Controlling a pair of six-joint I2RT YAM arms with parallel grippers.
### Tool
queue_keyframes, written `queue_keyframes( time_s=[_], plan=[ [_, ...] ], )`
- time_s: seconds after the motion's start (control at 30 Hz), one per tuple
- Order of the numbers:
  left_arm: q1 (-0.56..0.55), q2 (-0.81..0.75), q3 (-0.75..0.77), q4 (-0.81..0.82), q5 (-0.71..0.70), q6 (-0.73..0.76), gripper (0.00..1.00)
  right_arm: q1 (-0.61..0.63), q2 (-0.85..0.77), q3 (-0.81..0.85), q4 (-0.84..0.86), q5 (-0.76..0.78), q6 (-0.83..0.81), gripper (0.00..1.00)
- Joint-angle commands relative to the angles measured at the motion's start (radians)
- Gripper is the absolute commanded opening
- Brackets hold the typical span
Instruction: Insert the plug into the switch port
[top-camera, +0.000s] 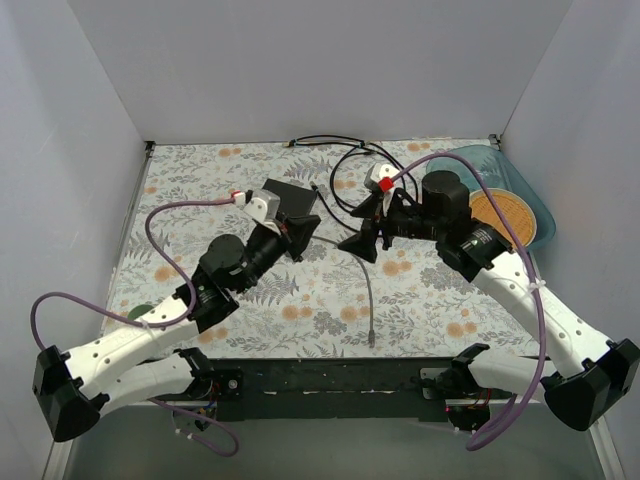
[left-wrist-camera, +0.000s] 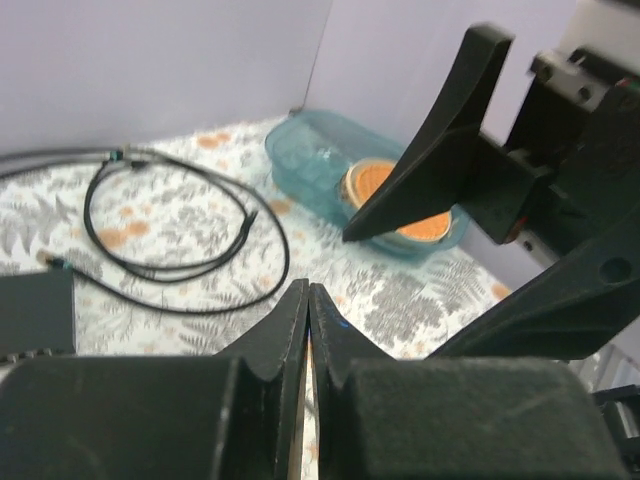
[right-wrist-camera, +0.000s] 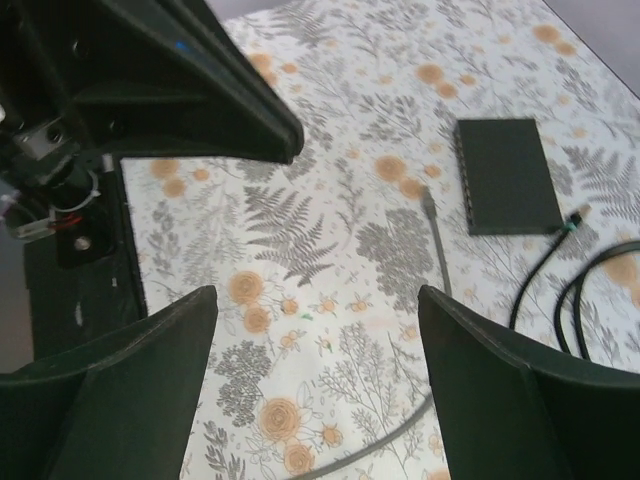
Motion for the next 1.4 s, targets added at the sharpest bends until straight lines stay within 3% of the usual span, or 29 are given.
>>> queue_keyframes(
  time_s=[0.0, 0.07, 0.1, 0.13, 0.17, 0.27, 0.37, 0.7, 1.03, 1.37],
  plan=[
    [0.003, 0.114, 0.040, -0.152, -0.034, -0.063, 0.00, 0.003, -0.004, -0.036, -0.023, 0.260, 0.058, 0.87],
    [0.002, 0.172, 0.065, -0.191, 0.007, -0.102, 0.08, 0.000, -0.021, -0.068, -0.029, 0.413, 0.099, 0.88],
    [0.000, 0.229, 0.071, -0.217, 0.030, -0.118, 0.18, 0.000, -0.027, -0.077, -0.032, 0.462, 0.117, 0.87],
    [0.000, 0.255, 0.078, -0.226, 0.056, -0.132, 0.55, -0.003, -0.036, -0.094, -0.034, 0.553, 0.124, 0.88],
    [-0.005, 0.280, 0.097, -0.237, 0.111, -0.146, 0.69, -0.005, -0.038, -0.099, -0.043, 0.591, 0.156, 0.88],
    [-0.026, 0.378, 0.129, -0.284, 0.133, -0.208, 0.86, -0.029, -0.038, -0.117, -0.069, 0.736, 0.226, 0.88],
    [-0.063, 0.439, 0.149, -0.328, 0.111, -0.270, 0.91, -0.080, -0.035, -0.132, -0.082, 0.797, 0.285, 0.88],
    [-0.236, 0.696, 0.379, -0.606, -0.001, -0.370, 0.87, -0.325, 0.009, -0.189, -0.098, 0.684, 0.365, 0.87],
    [-0.360, 0.821, 0.447, -0.689, -0.007, -0.456, 0.76, -0.361, 0.011, -0.201, -0.097, 0.641, 0.349, 0.88],
    [-0.413, 0.883, 0.444, -0.712, -0.024, -0.476, 0.52, -0.375, -0.003, -0.204, -0.105, 0.626, 0.335, 0.88]
  ],
)
